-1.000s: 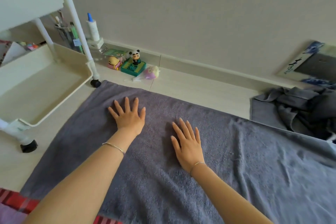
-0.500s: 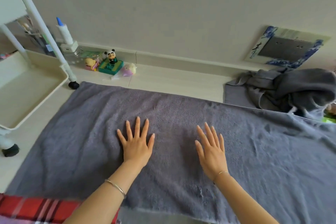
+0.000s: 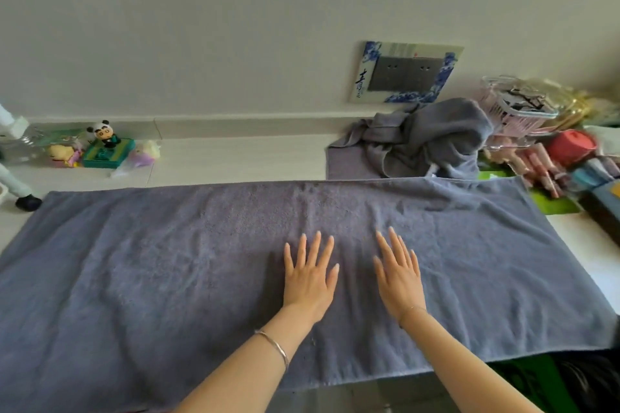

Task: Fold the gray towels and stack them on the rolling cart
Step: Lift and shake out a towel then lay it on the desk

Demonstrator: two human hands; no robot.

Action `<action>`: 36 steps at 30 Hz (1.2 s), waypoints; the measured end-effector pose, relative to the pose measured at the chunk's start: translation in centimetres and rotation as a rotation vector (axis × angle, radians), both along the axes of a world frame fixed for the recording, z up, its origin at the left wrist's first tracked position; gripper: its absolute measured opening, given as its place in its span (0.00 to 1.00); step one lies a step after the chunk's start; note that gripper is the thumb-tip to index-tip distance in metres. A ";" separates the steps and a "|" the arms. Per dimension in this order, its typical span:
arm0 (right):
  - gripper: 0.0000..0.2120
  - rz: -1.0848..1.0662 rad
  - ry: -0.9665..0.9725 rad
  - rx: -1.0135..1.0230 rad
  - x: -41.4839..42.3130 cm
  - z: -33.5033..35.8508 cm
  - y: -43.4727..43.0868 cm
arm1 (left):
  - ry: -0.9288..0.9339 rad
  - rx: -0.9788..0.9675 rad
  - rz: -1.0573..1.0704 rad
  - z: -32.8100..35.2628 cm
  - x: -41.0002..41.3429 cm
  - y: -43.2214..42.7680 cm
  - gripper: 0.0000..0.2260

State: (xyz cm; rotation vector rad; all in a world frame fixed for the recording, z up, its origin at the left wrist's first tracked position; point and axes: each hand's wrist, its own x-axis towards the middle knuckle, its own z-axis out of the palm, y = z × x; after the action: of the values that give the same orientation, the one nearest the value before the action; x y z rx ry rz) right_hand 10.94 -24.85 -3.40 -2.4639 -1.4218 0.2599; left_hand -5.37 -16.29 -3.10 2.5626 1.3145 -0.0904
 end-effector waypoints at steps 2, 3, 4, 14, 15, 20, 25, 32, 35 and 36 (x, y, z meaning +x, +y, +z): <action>0.33 -0.052 -0.034 -0.064 2.6 -0.4 -2.4 | 0.025 -0.012 -0.048 -0.2 1.0 -0.8 0.27; 0.33 -0.065 -0.042 -0.102 4.5 -0.6 -3.9 | 0.049 -0.006 -0.052 -0.6 1.7 -1.4 0.28; 0.33 -0.064 -0.035 -0.139 5.6 -0.9 -5.2 | 0.059 0.017 -0.036 -1.2 1.9 -1.7 0.29; 0.26 -0.133 0.103 0.066 19.3 1.1 -13.7 | 0.009 -0.023 0.120 -0.1 10.1 -6.1 0.38; 0.27 -0.186 0.120 0.071 20.8 1.4 -14.4 | -0.003 -0.037 0.079 0.1 11.7 -7.2 0.39; 0.35 -0.448 0.406 0.041 28.6 2.4 -18.0 | -0.036 -0.119 -0.074 -0.1 20.1 -12.9 0.25; 0.33 -0.507 0.443 -0.008 33.5 2.8 -20.4 | -0.025 -0.109 -0.154 0.0 25.1 -16.8 0.37; 0.26 -0.620 0.655 0.108 36.2 2.8 -20.8 | 0.009 -0.199 -0.141 0.4 27.0 -17.9 0.27; 0.24 -0.632 0.734 0.100 36.8 2.6 -20.7 | -0.018 -0.265 -0.125 1.2 27.0 -17.7 0.26; 0.23 -0.615 0.755 0.086 37.0 2.6 -20.6 | -0.031 -0.279 -0.118 1.4 27.0 -17.6 0.26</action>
State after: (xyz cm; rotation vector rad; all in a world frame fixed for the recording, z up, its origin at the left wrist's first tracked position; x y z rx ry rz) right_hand 47.95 -45.45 -0.77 -2.2122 -0.3469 0.8403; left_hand 21.61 -33.85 -1.71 2.3906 1.0564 -0.2378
